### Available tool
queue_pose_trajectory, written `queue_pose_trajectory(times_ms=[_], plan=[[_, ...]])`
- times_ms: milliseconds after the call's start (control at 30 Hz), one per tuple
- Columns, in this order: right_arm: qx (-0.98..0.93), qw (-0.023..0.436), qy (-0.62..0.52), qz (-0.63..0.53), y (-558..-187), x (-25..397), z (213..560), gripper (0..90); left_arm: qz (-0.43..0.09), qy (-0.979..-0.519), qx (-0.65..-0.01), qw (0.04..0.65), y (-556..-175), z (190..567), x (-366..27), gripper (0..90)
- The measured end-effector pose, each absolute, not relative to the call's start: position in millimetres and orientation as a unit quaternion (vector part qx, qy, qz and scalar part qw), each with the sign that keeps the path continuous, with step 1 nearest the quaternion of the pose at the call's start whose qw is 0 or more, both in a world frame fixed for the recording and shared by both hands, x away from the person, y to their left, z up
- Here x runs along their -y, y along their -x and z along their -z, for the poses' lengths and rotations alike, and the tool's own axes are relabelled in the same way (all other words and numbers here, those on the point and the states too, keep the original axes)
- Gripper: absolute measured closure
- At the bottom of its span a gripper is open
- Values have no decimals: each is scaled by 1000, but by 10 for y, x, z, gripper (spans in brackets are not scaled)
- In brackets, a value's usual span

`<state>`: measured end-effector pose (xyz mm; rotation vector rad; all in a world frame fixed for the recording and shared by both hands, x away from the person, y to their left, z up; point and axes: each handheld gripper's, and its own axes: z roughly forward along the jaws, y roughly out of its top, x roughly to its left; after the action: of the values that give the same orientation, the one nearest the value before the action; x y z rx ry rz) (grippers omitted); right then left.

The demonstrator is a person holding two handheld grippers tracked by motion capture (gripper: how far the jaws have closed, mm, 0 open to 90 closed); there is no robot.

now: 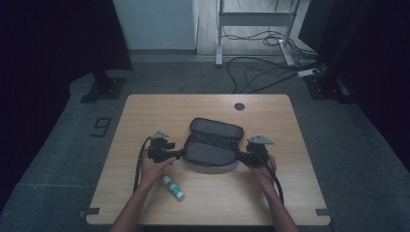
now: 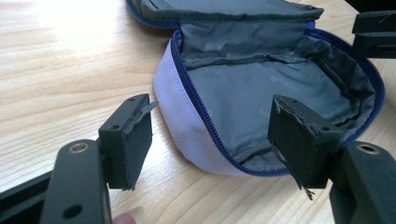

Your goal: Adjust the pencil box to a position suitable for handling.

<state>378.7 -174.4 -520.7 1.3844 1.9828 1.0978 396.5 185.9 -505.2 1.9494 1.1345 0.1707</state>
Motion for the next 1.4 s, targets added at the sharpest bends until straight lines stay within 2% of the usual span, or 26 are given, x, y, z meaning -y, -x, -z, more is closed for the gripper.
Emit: queue_pose_trajectory(times_ms=[200, 800, 1100, 1233, 1400], plan=[[-723, 247, -494, -414, -3675, 1736, 5176, 313, -74, -776, -447, 439, -3884, 4993, -1944, 307], [-756, 210, -423, -454, -3309, 1396, 4986, 344, -87, -786, -434, 431, -3722, 4992, -2185, 311], [-763, 196, -402, -466, -3242, 1208, 4991, 364, -91, -775, -449, 436, -3740, 4995, -2350, 316], [-769, 172, -393, -474, -3228, 1133, 5003, 384, -94, -775, -450, 433, -3742, 4997, -2372, 316], [-773, 168, -384, -477, -3224, 1012, 5007, 393, -114, -781, -449, 418, -3733, 4984, -2352, 316]])
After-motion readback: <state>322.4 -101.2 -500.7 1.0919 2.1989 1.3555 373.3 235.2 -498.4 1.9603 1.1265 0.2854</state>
